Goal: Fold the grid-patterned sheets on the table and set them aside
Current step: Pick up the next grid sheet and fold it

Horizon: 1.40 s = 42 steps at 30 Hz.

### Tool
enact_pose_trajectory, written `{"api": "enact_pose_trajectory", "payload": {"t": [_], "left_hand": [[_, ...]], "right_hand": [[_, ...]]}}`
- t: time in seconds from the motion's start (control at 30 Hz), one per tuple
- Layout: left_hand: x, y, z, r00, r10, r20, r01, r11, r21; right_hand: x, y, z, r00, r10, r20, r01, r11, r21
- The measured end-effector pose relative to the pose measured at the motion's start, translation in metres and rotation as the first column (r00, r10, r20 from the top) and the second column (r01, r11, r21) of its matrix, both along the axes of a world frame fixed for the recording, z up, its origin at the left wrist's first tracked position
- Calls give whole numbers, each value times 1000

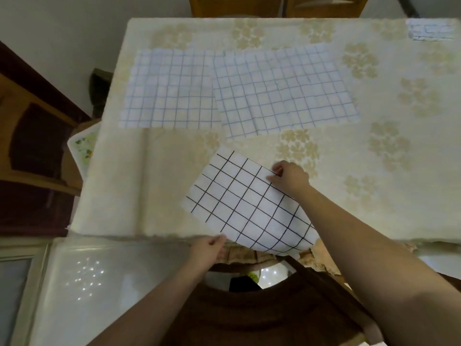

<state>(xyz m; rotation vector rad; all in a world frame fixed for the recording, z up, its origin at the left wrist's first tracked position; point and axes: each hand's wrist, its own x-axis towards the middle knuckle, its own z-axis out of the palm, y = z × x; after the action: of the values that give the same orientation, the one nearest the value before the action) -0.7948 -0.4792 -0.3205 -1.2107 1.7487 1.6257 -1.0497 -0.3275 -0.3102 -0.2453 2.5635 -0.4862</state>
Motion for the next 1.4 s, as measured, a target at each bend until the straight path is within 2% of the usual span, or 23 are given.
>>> {"api": "enact_pose_trajectory", "payload": {"t": [0.13,0.23,0.33,0.43,0.63,0.7,0.8,1.1,1.23,1.4], "left_hand": [[2,13,1,983,181,24,-179,936,302],[-3,18,8,953,300,51,-294,868,400],[-1,17,5,958,284,39,-282,909,307],[3,10,4,972,234,-22,-225,954,197],[0,-13,20,961,118,-248,-108,993,55],[-3,-24,28,959,96,-267,-109,993,-36],[-7,-45,30,958,80,-275,-110,990,-94],[-17,-87,40,949,34,-314,-53,997,-52],[-19,-99,47,933,22,-359,-52,996,-76],[-19,-108,58,883,102,-459,-107,994,14]], "right_hand": [[-5,-6,-2,998,-17,58,10,993,119],[-5,-2,2,992,32,126,-35,999,21],[-1,3,15,984,95,154,-78,990,-114],[3,9,26,972,69,226,-24,980,-198],[8,24,33,894,-7,449,125,964,-234],[11,28,33,872,-26,489,179,947,-268],[22,34,35,841,-48,538,249,918,-308],[56,44,36,801,-63,595,379,823,-423],[69,41,49,818,-57,572,398,775,-491],[77,36,60,856,-40,516,379,728,-572]]}}
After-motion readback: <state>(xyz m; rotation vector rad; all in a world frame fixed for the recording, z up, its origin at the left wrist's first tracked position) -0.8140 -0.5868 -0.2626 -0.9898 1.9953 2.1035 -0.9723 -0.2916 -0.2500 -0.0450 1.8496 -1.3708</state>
